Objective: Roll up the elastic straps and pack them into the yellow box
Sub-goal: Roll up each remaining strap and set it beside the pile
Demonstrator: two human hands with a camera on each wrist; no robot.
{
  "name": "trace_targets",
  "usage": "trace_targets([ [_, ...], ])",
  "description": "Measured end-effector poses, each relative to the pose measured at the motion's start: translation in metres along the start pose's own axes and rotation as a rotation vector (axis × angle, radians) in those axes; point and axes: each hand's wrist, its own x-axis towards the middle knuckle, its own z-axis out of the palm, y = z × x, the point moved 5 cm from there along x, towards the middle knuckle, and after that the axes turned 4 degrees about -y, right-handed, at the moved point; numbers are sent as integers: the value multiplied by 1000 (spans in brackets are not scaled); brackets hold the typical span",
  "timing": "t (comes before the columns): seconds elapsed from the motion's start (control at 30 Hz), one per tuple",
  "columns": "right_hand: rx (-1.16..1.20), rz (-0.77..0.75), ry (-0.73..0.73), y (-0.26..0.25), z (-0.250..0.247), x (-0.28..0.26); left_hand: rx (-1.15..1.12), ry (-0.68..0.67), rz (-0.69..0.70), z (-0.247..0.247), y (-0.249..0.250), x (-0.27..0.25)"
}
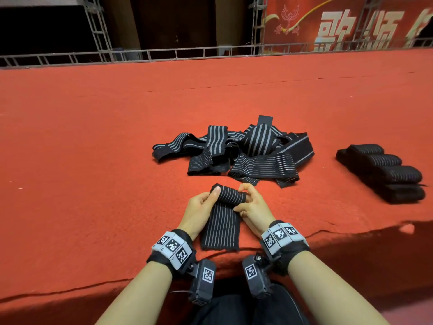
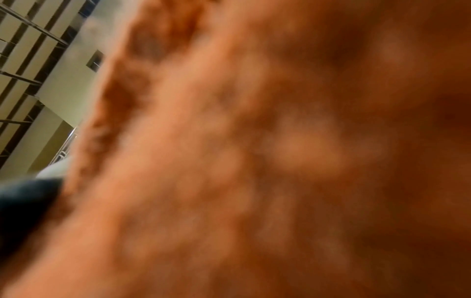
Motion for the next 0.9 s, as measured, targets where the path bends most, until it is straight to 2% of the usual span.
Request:
trace_targets([
  [0.2,187,-13,-36,-9,8,-3,-57,31,-14,-3,-5,5],
  [0.53,78,-71,-59,-7,9,-7,-102,38,-47,-2,-5,4],
  [0.63,52,-66,-68,-6,11,-7,-59,41,15,0,-2,3],
  [0.77,115,-51,-54,-7,10,-6,-126,118,8,-4,-6,4],
  [0.9,144,-46,-34,-6,12,-2,-211,129,4,-7,-6,5],
])
